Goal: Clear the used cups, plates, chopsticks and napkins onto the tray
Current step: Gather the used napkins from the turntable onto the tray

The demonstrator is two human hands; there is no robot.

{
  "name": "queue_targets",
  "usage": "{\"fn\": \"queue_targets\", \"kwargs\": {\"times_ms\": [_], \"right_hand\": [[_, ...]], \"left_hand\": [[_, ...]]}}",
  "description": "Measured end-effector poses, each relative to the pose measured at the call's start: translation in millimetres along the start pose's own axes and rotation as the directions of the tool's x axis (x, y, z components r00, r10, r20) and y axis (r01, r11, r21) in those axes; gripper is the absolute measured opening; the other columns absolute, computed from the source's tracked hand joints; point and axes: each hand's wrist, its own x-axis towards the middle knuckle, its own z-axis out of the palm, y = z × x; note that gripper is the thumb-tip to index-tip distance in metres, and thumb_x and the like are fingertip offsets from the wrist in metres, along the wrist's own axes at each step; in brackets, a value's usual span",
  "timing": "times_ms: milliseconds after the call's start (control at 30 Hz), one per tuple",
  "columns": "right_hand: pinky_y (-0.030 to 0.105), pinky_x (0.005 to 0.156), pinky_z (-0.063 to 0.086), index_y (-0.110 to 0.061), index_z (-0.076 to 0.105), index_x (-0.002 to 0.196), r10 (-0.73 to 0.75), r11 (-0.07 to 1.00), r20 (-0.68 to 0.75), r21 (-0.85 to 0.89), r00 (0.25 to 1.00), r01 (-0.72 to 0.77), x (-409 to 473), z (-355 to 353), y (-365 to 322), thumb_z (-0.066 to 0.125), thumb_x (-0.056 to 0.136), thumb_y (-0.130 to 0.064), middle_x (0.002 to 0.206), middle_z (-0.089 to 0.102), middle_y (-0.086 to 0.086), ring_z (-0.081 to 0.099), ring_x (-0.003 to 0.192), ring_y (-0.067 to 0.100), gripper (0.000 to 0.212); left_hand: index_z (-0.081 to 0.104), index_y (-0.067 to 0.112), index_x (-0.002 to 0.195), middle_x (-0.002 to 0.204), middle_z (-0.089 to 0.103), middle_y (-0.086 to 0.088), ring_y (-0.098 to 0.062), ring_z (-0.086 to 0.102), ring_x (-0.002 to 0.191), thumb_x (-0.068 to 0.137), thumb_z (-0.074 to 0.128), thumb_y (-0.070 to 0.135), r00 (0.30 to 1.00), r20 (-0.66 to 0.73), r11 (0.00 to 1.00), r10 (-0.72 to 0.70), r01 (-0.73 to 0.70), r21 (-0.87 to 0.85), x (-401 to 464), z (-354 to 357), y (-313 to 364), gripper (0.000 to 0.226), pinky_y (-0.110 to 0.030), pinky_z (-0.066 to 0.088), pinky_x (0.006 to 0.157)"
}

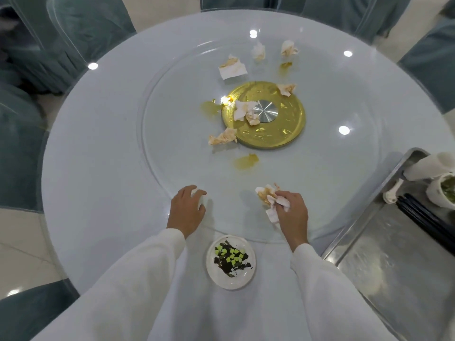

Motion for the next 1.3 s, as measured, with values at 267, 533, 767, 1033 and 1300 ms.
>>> {"fn": "queue_targets", "kwargs": {"times_ms": [267, 533, 767, 1033, 1300], "right_hand": [[0.026, 0.084, 0.052, -0.017, 0.083, 0.100, -0.104, 0.994, -0.125, 0.019, 0.987, 0.108, 65, 28, -33, 0.076, 0.084, 0.000, 0.105, 0.066, 0.000, 0.066, 0.094, 0.016, 0.024], [0.032, 0.073, 0.044, -0.010, 0.084, 0.101, -0.265, 0.938, 0.043, -0.222, 0.963, 0.267, 120, 67, -42, 0.069, 0.084, 0.008, 0.089, 0.063, 0.012, 0.062, 0.088, 0.034, 0.029], [0.030, 0.081, 0.041, -0.007, 0.082, 0.103, -0.144, 0.964, -0.087, -0.237, 0.986, 0.120, 206, 76, -61, 0.066, 0.086, 0.005, 0.103, 0.066, 0.018, 0.064, 0.097, 0.037, 0.026], [0.043, 0.082, 0.048, -0.005, 0.082, 0.102, -0.151, 0.962, -0.008, -0.230, 0.988, 0.145, 153, 82, -67, 0.068, 0.084, 0.007, 0.098, 0.065, 0.022, 0.063, 0.095, 0.043, 0.026], [0.036, 0.066, 0.051, -0.013, 0.081, 0.086, -0.395, 0.886, 0.182, -0.182, 0.900, 0.426, 47, 98, -55, 0.076, 0.073, 0.012, 0.084, 0.059, 0.009, 0.062, 0.079, 0.031, 0.029]], "left_hand": [[0.039, 0.037, 0.160, 0.175, 0.016, -0.005, -0.026, 0.012, 0.162, 0.110, 0.044, 0.035, 0.995, 0.026, 0.995, -0.095, 0.095, 0.013, 52, -10, -17, 0.050, -0.051, 0.015, 0.130], [0.039, 0.035, 0.161, 0.175, 0.014, -0.007, -0.030, 0.011, 0.162, 0.113, 0.039, 0.035, 0.990, -0.054, 0.991, -0.130, 0.132, 0.029, 50, 5, -2, 0.049, -0.058, 0.009, 0.129], [0.037, 0.035, 0.162, 0.175, 0.015, -0.009, -0.032, 0.013, 0.162, 0.112, 0.040, 0.036, 0.992, -0.062, 0.988, -0.106, 0.112, 0.103, 54, 12, -7, 0.050, -0.059, 0.012, 0.128], [0.037, 0.034, 0.162, 0.175, 0.016, -0.010, -0.033, 0.015, 0.162, 0.112, 0.041, 0.038, 0.993, -0.016, 0.981, -0.119, 0.120, 0.154, 59, 4, -7, 0.051, -0.061, 0.016, 0.127], [0.029, 0.037, 0.164, 0.176, 0.011, -0.010, -0.033, 0.012, 0.162, 0.112, 0.034, 0.042, 0.993, 0.027, 0.973, -0.114, 0.106, 0.207, 56, 4, -2, 0.053, -0.059, 0.018, 0.126]]}}
